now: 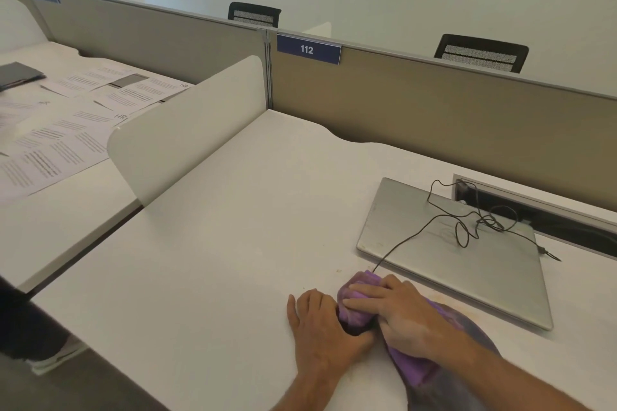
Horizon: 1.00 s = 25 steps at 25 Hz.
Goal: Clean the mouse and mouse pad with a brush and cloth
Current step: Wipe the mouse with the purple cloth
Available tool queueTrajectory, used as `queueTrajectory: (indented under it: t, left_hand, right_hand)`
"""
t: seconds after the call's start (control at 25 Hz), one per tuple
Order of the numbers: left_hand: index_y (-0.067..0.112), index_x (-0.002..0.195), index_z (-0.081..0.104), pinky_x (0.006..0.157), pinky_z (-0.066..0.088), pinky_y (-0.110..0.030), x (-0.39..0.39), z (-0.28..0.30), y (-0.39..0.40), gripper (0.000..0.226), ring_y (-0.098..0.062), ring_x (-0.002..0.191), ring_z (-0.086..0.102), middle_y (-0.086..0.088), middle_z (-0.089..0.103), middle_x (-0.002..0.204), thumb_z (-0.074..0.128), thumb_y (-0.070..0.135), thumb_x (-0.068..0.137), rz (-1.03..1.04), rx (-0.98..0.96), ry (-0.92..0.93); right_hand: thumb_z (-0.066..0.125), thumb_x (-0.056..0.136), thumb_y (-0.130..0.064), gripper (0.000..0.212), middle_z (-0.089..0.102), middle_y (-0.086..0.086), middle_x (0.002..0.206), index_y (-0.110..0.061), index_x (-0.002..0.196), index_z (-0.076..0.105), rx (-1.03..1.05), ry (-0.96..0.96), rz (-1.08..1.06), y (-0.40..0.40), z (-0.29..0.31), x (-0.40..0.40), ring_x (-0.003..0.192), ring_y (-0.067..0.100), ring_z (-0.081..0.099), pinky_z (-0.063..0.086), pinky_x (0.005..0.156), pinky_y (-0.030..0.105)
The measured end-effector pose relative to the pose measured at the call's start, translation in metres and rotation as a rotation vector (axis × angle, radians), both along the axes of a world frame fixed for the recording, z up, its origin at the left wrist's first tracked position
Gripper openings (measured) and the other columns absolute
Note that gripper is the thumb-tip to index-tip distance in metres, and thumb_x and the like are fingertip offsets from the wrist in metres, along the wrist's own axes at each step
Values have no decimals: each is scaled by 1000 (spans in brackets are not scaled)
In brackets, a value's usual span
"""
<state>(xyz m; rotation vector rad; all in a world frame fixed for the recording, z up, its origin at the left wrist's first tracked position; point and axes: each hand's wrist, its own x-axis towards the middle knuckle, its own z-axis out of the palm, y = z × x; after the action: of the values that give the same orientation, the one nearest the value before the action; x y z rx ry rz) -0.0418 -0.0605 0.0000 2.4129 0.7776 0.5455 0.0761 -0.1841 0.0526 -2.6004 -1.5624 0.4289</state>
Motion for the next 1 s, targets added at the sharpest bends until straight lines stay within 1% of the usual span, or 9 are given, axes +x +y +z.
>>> queueTrajectory:
  t: [0.08, 0.24, 0.4, 0.52, 0.6, 0.68, 0.8, 0.88, 1.0]
  left_hand:
    - [28, 70, 40, 107, 40, -58, -1, -1, 0, 66, -20, 87, 54, 12, 38, 77, 68, 82, 45, -5, 2, -21]
    - [25, 69, 44, 108, 38, -59, -2, 0, 1, 70, -21, 88, 55, 10, 44, 77, 69, 86, 44, -12, -16, -4]
    - [25, 74, 46, 116, 27, -52, -1, 2, 1, 73, -18, 97, 51, 10, 46, 83, 61, 91, 46, -26, -64, 100]
    - [29, 85, 47, 120, 17, -46, 0, 9, 3, 78, -14, 108, 45, 11, 47, 95, 52, 98, 49, -43, -84, 256]
    - [29, 89, 46, 120, 14, -44, -1, 9, 5, 80, -14, 112, 43, 12, 47, 98, 48, 99, 49, -60, -82, 313]
    - [27, 86, 47, 120, 15, -44, -1, 11, 5, 82, -15, 112, 43, 12, 47, 96, 50, 99, 47, -76, -94, 283]
    - [29, 88, 47, 116, 19, -41, -6, 12, 6, 92, -13, 106, 41, 14, 45, 97, 39, 108, 42, -110, -82, 316]
    - [29, 91, 51, 107, 29, -38, -6, 11, 13, 85, -13, 102, 46, 16, 48, 96, 36, 105, 55, -87, -148, 133]
    - [29, 100, 60, 93, 40, -37, 14, 26, 54, 47, -13, 105, 54, 20, 56, 102, 50, 73, 85, -194, -262, -136]
  right_hand:
    - [35, 90, -18, 61, 35, -53, 117, -63, 131, 37, 2, 76, -80, 9, 5, 8, 93, 9, 33, 32, 87, 29]
    - [38, 92, -18, 60, 41, -29, 100, -64, 131, 38, -19, 112, -240, 18, 11, 25, 89, 11, 37, 34, 86, 31]
    - [44, 88, -14, 65, 38, -22, 146, -47, 142, 27, -152, -127, -127, 22, 8, 33, 111, 19, 38, 32, 90, 39]
    - [53, 95, -26, 53, 39, -8, 149, -37, 141, 31, -214, -388, -1, 26, 4, 36, 124, 28, 39, 33, 99, 47]
    - [55, 93, -24, 53, 38, -8, 150, -38, 139, 32, -199, -410, -26, 29, 5, 36, 122, 28, 40, 35, 100, 47]
    - [51, 91, -16, 59, 39, -18, 148, -44, 140, 35, 36, -217, -232, 28, 15, 35, 118, 21, 43, 38, 99, 39]
    - [48, 93, -5, 57, 59, -23, 131, -47, 130, 54, 631, 294, -573, 13, 38, 33, 116, 4, 58, 42, 99, 18]
    - [47, 92, 1, 63, 66, -24, 121, -56, 117, 61, 822, 570, -726, -4, 52, 31, 103, -6, 64, 47, 85, 8]
    - [49, 90, 1, 67, 61, -35, 120, -58, 118, 59, 707, 411, -599, -25, 63, 16, 106, -16, 56, 46, 89, 13]
